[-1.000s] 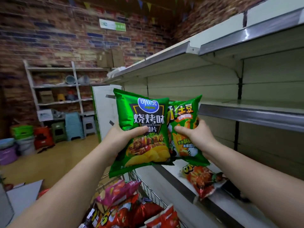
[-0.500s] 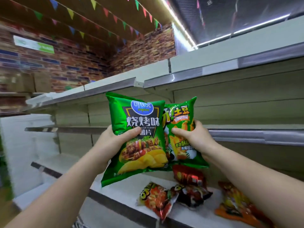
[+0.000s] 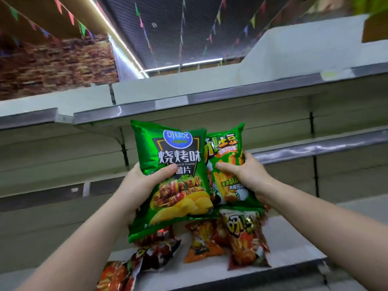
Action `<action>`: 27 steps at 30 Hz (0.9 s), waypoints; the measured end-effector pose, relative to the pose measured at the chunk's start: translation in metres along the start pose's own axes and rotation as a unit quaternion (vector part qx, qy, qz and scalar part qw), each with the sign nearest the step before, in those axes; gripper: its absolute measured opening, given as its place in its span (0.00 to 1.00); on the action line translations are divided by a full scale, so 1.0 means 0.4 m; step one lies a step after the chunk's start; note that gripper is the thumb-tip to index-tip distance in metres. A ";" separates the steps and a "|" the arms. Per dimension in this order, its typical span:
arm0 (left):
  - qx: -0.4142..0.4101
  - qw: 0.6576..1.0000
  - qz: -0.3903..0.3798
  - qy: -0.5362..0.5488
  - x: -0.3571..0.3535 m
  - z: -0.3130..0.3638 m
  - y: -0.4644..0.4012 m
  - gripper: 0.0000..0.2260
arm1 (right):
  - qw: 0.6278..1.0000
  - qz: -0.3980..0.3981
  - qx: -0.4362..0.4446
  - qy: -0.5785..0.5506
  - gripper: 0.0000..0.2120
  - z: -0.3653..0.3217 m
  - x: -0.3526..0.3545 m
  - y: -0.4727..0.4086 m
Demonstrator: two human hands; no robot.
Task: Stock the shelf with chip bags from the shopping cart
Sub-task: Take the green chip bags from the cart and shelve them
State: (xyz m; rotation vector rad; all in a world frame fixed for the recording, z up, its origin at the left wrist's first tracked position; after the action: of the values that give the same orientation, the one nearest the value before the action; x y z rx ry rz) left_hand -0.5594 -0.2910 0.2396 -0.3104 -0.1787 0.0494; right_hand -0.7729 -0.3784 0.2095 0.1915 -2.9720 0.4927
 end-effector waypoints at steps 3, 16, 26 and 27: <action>-0.007 0.999 -0.043 0.026 -0.104 0.003 -0.029 0.17 | 0.999 0.048 -0.008 0.017 0.33 0.010 0.118 0.037; -0.031 0.974 -0.207 0.091 -0.722 0.076 -0.123 0.31 | 0.977 0.199 -0.030 0.070 0.26 0.038 0.739 0.221; -0.041 0.948 -0.293 0.117 -1.203 0.118 -0.181 0.26 | 0.957 0.268 -0.053 0.098 0.27 0.089 1.191 0.302; -0.040 0.946 -0.298 0.118 -1.239 0.121 -0.190 0.26 | 0.955 0.275 -0.054 0.095 0.26 0.095 1.225 0.306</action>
State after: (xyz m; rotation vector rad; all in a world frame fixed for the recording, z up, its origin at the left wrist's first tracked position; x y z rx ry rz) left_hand -1.0537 -0.3863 0.2255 -0.3304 -0.0298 -0.5956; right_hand -1.2768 -0.3272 0.2047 -0.6715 -2.8167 0.3675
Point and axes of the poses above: each hand's wrist, its own y-axis away from the middle knuckle, its own x-axis out of the back of the hand, z = x × y, the point moved 2 cm from there along -y, towards the middle knuckle, and after that the axes turned 7 degrees about -z, right-handed, at the moved point
